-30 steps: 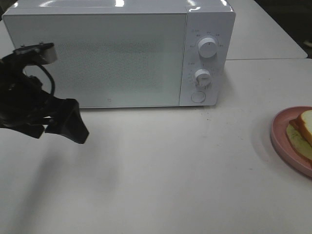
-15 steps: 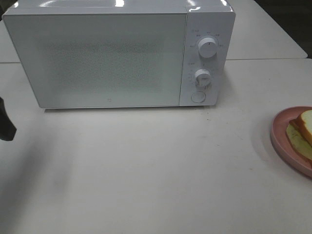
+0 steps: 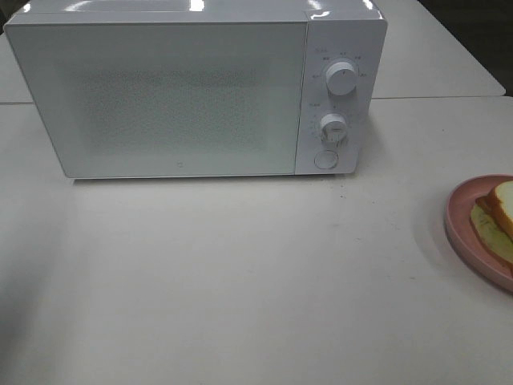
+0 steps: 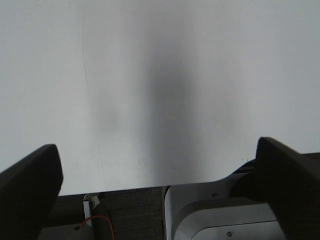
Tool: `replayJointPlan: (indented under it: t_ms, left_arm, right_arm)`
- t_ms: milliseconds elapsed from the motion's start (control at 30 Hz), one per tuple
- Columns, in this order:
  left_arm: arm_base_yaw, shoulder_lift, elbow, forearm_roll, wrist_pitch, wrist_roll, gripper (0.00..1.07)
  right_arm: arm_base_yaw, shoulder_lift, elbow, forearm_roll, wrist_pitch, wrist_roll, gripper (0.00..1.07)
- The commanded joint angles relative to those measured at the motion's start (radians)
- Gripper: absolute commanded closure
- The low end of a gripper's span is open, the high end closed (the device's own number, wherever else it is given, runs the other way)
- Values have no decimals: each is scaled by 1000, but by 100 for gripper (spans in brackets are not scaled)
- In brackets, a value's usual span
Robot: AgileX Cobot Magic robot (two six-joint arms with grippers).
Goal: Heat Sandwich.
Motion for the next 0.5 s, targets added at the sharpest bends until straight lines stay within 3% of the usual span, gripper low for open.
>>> replayJointPlan:
  t_ms: [33,200,500]
  left_arm:
    - [5,-86,35,-6,41,16,5]
    - [5,-244,87,-46,66,104,5]
    - [5,-434,106,-48,89,107,5]
  right_arm:
    - [-6,-27,0,1,-3,-11,31]
    - [-6,-27,0,1,-3,-11,31]
    - [-6,-27,0,1,-3,-11,31]
